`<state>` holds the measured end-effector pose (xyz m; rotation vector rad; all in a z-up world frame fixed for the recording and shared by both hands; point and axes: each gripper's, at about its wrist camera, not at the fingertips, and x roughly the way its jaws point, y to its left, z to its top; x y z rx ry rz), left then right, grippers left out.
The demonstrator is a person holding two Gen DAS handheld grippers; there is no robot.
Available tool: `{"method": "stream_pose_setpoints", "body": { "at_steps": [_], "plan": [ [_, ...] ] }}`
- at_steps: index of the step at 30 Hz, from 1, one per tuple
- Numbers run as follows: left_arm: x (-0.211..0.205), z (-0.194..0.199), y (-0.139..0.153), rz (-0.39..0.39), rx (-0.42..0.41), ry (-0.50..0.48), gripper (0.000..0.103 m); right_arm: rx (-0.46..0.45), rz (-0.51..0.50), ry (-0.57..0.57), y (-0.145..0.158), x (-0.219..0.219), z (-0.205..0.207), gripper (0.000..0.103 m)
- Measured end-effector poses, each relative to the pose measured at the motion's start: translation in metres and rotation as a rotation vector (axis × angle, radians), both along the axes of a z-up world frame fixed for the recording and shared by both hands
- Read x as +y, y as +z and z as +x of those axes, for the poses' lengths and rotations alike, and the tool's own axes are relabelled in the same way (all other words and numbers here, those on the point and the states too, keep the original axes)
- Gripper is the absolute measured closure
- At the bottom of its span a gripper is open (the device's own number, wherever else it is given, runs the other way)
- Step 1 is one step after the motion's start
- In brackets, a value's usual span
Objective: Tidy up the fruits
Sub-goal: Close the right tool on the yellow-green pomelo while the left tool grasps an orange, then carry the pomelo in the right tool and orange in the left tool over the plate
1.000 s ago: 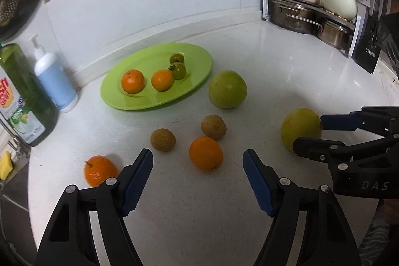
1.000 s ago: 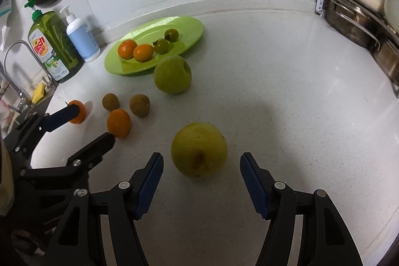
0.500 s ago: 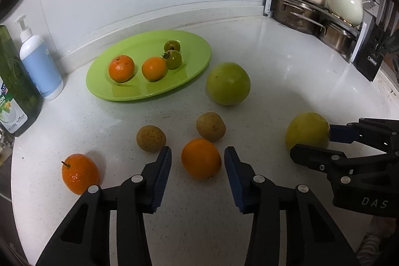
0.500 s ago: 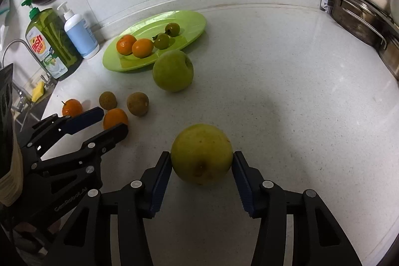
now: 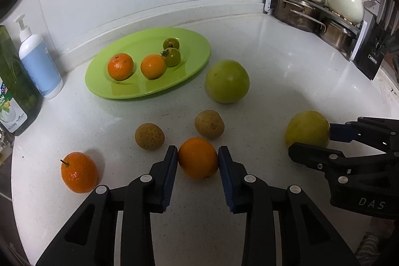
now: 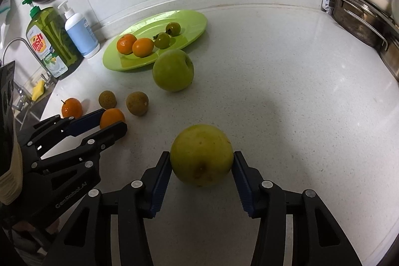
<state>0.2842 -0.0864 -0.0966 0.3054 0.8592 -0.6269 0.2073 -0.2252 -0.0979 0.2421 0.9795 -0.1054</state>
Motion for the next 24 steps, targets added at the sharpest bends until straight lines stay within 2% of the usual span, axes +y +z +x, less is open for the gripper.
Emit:
{"method": "stream_pose_setpoints", "body": {
  "at_steps": [13, 24],
  "plan": [
    [0.003, -0.004, 0.013, -0.013, -0.015, 0.004, 0.070, -0.020, -0.001, -0.003, 0.004, -0.001, -0.003, 0.053],
    [0.011, -0.010, 0.041, -0.038, -0.048, 0.045, 0.070, -0.080, -0.034, 0.040, 0.026, 0.003, 0.001, 0.054]
  ]
}}
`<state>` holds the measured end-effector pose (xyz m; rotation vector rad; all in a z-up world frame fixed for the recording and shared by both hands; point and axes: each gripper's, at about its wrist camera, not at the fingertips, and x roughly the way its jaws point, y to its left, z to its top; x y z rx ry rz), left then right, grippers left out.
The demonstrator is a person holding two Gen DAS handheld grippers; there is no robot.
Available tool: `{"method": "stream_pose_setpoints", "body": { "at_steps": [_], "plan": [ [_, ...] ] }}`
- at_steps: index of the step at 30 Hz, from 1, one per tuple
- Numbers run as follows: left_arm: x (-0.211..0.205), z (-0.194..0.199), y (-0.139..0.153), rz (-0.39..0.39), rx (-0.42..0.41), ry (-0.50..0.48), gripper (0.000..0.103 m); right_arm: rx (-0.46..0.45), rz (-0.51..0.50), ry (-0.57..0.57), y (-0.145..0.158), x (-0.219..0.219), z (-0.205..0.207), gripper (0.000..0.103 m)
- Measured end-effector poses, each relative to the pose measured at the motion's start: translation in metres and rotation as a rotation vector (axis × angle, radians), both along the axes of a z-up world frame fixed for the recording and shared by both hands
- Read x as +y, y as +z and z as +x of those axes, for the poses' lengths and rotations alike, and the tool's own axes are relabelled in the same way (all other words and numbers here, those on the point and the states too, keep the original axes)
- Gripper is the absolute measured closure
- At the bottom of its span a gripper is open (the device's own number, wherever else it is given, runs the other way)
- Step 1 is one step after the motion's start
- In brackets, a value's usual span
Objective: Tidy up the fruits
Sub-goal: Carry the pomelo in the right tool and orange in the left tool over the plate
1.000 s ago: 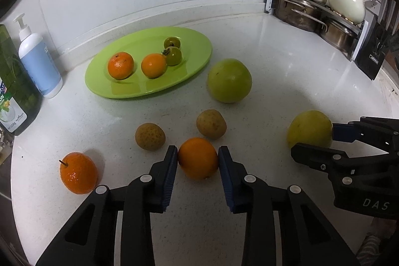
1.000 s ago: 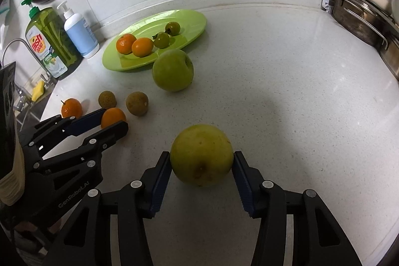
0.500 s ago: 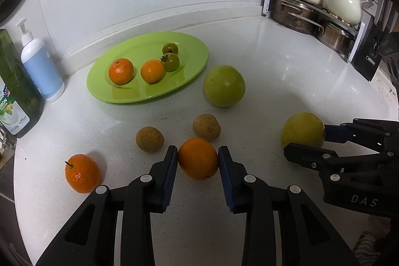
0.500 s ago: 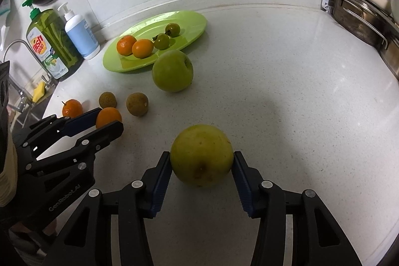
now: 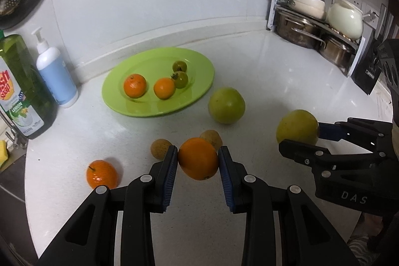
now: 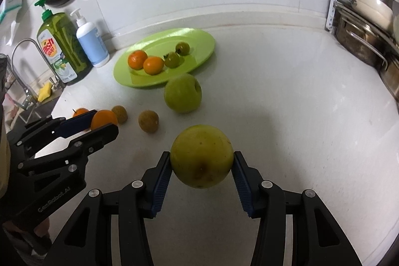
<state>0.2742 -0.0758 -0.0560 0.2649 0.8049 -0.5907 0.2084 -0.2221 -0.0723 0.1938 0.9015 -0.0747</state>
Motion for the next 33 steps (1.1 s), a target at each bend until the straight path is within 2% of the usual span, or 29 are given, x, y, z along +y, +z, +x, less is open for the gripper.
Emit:
{"method": "stream_pose_setpoints", "body": {
  "at_steps": [6, 20, 25, 33],
  "plan": [
    [0.008, 0.003, 0.016, -0.028, -0.004, 0.033, 0.070, -0.058, -0.001, 0.033, 0.019, 0.004, 0.008, 0.053],
    [0.022, 0.024, 0.064, -0.066, -0.110, 0.113, 0.070, -0.172, -0.009, 0.108, 0.056, 0.012, 0.043, 0.053],
    [0.021, 0.034, 0.073, -0.068, -0.138, 0.129, 0.070, -0.195, -0.009, 0.135, 0.067, 0.010, 0.057, 0.053],
    [0.022, 0.061, 0.079, -0.081, -0.131, 0.155, 0.070, -0.225, -0.015, 0.172, 0.079, 0.010, 0.087, 0.053]
  ]
}}
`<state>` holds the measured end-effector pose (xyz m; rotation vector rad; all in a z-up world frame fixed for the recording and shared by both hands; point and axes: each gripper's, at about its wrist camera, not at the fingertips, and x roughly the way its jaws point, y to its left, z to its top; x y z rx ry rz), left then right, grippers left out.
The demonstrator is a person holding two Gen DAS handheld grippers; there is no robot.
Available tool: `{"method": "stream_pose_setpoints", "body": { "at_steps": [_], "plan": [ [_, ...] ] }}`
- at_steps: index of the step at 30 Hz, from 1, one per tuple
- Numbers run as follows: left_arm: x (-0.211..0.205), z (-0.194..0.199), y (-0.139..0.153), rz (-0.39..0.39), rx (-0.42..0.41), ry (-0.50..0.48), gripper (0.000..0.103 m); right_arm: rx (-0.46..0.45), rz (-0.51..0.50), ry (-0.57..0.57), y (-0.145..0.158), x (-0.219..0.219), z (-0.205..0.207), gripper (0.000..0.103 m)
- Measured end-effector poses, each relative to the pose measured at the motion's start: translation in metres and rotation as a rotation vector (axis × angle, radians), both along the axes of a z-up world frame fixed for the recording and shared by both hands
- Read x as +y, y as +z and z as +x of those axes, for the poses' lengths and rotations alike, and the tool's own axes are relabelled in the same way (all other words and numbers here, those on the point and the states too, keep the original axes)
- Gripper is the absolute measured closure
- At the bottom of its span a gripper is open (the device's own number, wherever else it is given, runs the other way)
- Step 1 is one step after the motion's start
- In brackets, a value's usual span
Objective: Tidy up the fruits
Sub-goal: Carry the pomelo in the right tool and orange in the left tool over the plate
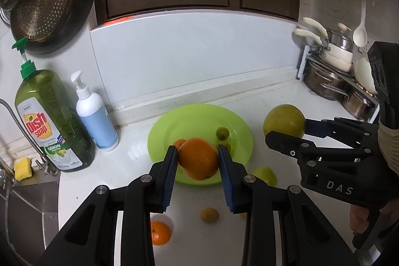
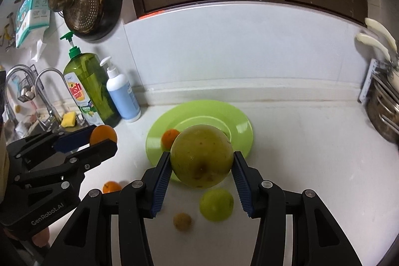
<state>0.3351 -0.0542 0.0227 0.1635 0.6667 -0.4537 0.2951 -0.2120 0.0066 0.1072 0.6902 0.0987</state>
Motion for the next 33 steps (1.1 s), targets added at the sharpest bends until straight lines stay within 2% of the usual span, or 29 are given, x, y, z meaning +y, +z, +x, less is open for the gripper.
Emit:
{"method": "stream_pose_setpoints", "body": {
  "at_steps": [18, 33],
  "plan": [
    [-0.012, 0.081, -0.004, 0.025, 0.027, 0.018, 0.070, 0.033, -0.045, 0.034, -0.003, -0.008, 0.085, 0.054],
    [-0.014, 0.144, -0.051, 0.076, 0.135, 0.061, 0.070, 0.155, -0.036, 0.069, -0.036, -0.006, 0.155, 0.053]
  ]
}}
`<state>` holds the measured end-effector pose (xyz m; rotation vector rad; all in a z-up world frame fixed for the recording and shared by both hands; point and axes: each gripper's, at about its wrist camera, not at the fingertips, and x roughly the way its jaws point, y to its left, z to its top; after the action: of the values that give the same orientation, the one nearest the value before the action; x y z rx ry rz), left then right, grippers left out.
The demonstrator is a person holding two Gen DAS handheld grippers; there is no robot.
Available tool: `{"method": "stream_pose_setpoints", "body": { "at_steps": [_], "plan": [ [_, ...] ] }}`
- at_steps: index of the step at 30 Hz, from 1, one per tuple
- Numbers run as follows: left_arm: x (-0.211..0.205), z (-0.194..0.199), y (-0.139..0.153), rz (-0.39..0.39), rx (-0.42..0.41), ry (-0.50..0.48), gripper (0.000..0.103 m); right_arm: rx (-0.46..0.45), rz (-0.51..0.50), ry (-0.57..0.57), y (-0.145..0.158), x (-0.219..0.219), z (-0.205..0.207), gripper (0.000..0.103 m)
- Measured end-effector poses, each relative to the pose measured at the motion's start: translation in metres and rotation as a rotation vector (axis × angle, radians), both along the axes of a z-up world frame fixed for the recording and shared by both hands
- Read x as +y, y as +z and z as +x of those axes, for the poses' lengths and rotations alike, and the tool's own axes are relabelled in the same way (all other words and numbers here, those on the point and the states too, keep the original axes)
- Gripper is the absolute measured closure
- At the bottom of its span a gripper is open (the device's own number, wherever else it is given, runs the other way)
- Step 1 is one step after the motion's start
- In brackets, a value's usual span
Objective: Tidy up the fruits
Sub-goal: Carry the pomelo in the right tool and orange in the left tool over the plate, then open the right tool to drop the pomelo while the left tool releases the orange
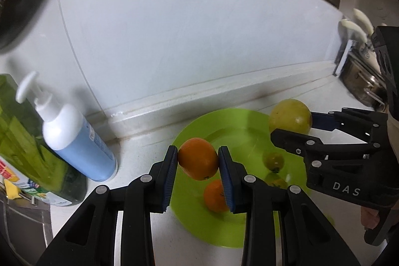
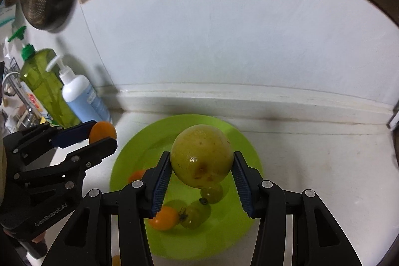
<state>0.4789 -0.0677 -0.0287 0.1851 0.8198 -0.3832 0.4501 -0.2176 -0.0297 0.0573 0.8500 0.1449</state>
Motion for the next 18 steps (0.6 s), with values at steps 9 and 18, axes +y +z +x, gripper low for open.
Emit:
{"method": "stream_pose_setpoints", "body": {
  "at_steps": [9, 18],
  "plan": [
    [-0.005, 0.023, -0.030, 0.024, 0.089, -0.014, 0.070, 0.106, -0.010, 0.001, -0.034, -0.008, 0.026, 0.053],
    [-0.015, 0.035, -0.049, 0.036, 0.147, -0.035, 0.070, 0.149, -0.027, 0.009, -0.050, -0.009, 0.034, 0.053]
  ]
}}
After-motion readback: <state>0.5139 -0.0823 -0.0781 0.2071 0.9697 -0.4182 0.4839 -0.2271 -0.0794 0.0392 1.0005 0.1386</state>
